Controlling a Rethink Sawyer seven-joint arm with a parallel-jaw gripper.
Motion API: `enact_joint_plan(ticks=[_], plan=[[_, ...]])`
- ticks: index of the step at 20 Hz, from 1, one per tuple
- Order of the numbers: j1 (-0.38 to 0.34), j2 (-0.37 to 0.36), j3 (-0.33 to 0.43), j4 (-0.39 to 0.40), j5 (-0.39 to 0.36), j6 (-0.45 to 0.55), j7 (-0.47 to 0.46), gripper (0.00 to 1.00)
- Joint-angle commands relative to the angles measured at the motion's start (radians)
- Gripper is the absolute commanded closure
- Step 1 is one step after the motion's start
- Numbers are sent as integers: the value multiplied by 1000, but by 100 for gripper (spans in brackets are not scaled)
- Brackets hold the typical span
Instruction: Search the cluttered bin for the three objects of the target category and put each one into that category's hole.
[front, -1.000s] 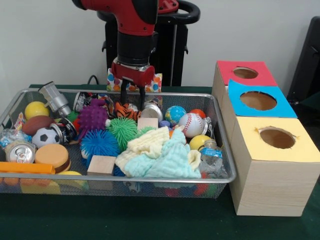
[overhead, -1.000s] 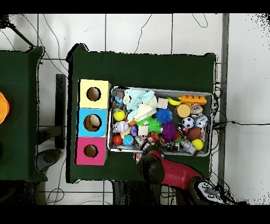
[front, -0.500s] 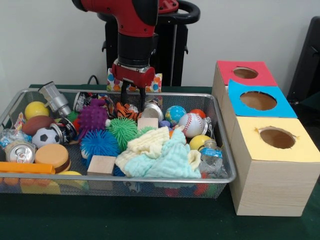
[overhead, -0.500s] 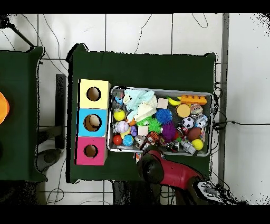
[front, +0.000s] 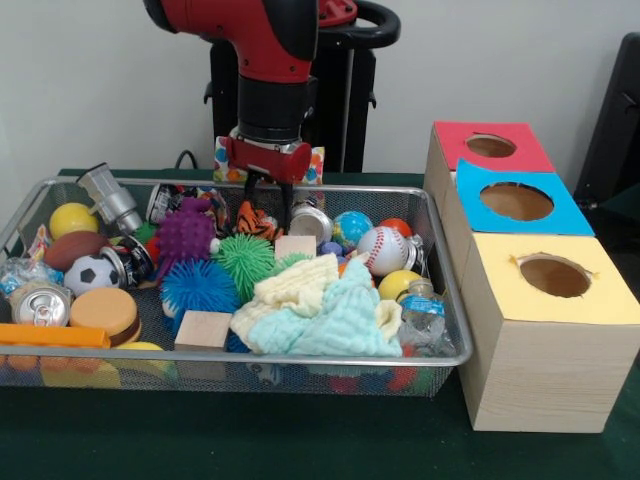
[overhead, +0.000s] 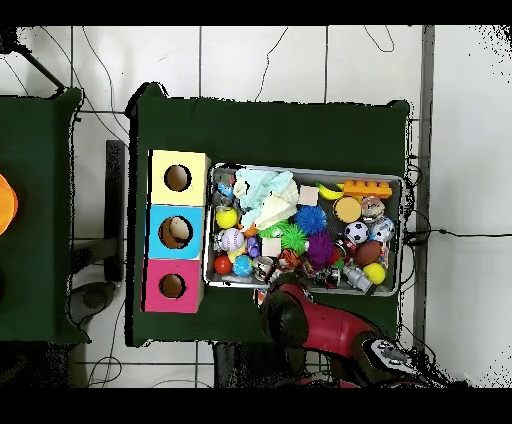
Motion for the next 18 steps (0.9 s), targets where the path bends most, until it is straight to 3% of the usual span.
enact_joint_plan(ticks=[1, 2, 3, 18], plan=[[21, 94, 48, -121, 44, -69, 144, 0], [25, 94, 44, -123, 44, -66, 138, 0], [29, 94, 40, -125, 44, -63, 132, 100], [30, 58, 40, -108, 62, -56, 143, 100]])
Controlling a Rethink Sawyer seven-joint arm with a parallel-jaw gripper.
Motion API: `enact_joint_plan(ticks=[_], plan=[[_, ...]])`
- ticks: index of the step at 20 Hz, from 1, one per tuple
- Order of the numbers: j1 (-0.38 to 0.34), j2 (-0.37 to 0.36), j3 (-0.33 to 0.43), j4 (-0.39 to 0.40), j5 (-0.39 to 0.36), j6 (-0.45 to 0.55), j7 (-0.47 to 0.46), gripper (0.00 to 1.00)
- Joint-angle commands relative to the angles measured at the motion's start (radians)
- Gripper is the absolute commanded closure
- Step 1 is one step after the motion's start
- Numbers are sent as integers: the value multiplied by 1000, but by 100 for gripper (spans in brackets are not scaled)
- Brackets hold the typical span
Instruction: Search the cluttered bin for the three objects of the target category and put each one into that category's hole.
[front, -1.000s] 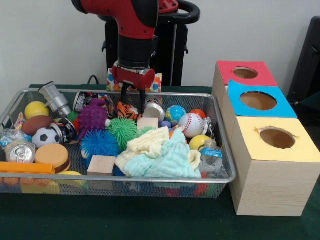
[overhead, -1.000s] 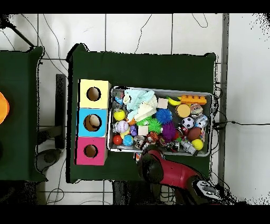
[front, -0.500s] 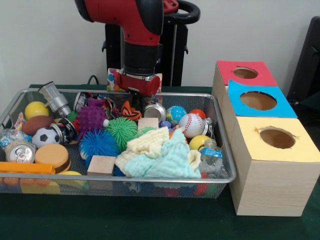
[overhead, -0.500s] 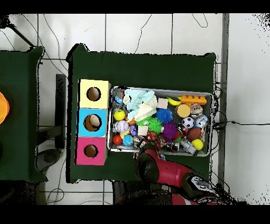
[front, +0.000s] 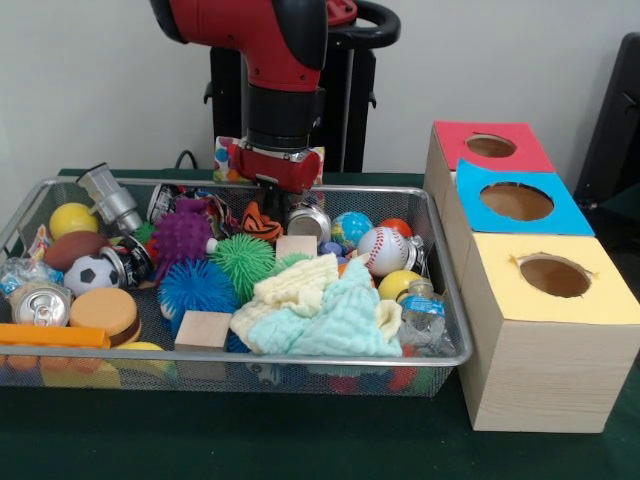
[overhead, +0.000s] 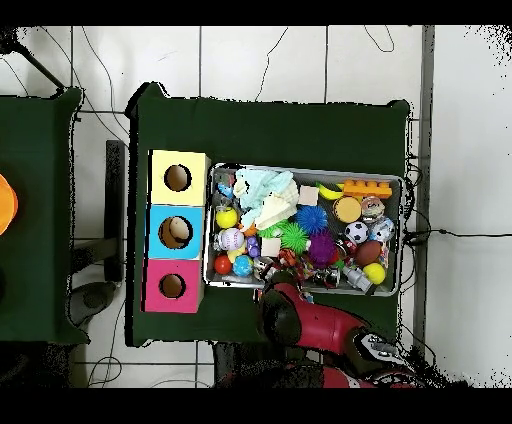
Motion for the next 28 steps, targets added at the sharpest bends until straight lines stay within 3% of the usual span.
enact_joint_plan(ticks=[1, 3, 8, 10, 20, 28], plan=[[0, 21, 50, -95, 59, 15, 142, 100], [2, -22, 49, -76, 58, 53, 134, 100], [4, -236, 55, 14, 35, 224, 83, 100], [-6, -286, 69, 30, 19, 259, 66, 100], [-26, -404, 98, 86, -8, 330, 61, 100], [-48, -448, 126, 86, 7, 391, 42, 100]])
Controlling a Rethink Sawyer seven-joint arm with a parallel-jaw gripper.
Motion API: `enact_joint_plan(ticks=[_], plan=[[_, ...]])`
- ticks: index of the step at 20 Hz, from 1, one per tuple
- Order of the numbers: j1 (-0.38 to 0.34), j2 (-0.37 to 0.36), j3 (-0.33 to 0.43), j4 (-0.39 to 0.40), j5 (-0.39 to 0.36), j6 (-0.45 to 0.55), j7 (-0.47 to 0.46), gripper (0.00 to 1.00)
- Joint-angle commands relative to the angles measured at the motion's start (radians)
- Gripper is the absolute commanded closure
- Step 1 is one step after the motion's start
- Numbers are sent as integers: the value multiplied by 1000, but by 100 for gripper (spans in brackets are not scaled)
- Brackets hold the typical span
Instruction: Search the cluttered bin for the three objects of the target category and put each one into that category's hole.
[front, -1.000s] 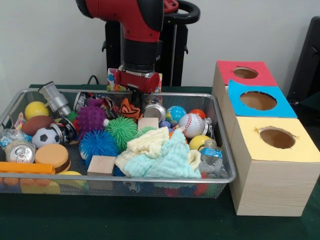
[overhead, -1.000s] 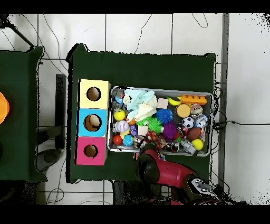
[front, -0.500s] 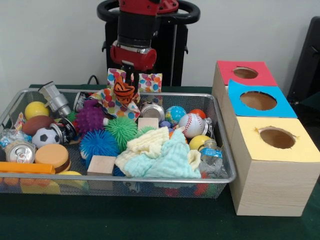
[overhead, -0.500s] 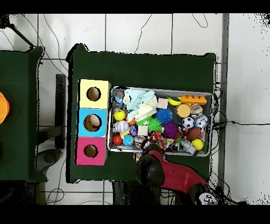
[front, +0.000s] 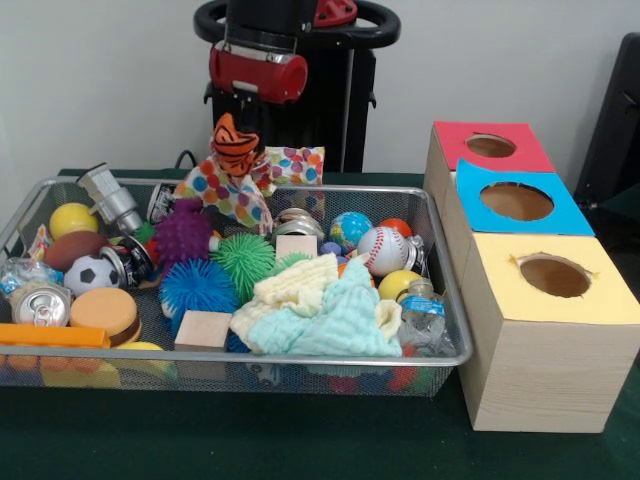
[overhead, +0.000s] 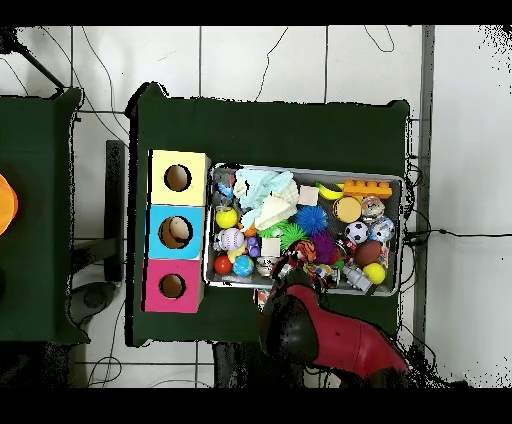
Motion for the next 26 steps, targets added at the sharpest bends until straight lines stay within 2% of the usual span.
enact_joint_plan(ticks=[1, 7, 11, 18, 26], plan=[[-38, -50, 116, 6, 9, 156, 41, 100], [-60, -74, 144, 19, 0, 168, 33, 100], [-113, -79, 221, 2, -52, 151, -22, 100], [-211, 134, 292, -119, -111, 108, -51, 100], [-219, 236, 306, -221, -161, 99, -49, 100]])
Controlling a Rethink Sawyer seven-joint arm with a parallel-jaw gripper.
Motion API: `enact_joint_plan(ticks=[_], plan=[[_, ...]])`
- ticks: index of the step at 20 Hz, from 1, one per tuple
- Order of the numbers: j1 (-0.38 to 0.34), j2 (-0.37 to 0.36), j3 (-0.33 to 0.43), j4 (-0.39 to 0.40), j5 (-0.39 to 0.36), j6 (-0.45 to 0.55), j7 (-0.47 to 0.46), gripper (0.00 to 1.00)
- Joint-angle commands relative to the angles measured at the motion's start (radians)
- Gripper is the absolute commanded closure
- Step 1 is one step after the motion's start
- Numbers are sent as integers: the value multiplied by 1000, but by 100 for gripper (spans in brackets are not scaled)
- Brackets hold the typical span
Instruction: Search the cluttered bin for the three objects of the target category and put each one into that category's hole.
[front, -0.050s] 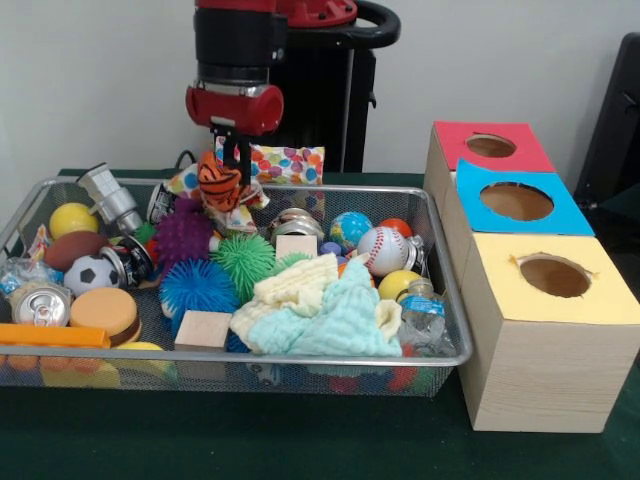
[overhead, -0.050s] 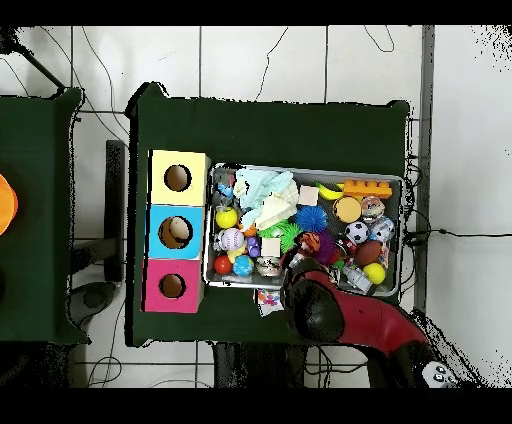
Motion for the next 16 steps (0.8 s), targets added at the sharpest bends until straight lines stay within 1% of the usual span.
enact_joint_plan(ticks=[1, 4, 7, 10, 13, 16], plan=[[-14, 131, 113, -166, -65, 51, -47, 100], [-24, 187, 122, -214, -96, 28, -53, 100], [-40, 219, 135, -241, -117, 23, -53, 100], [-39, 248, 128, -267, -127, 20, -42, 100], [-34, 249, 122, -274, -131, 29, -31, 100], [-17, 244, 100, -276, -116, 65, -16, 100]])
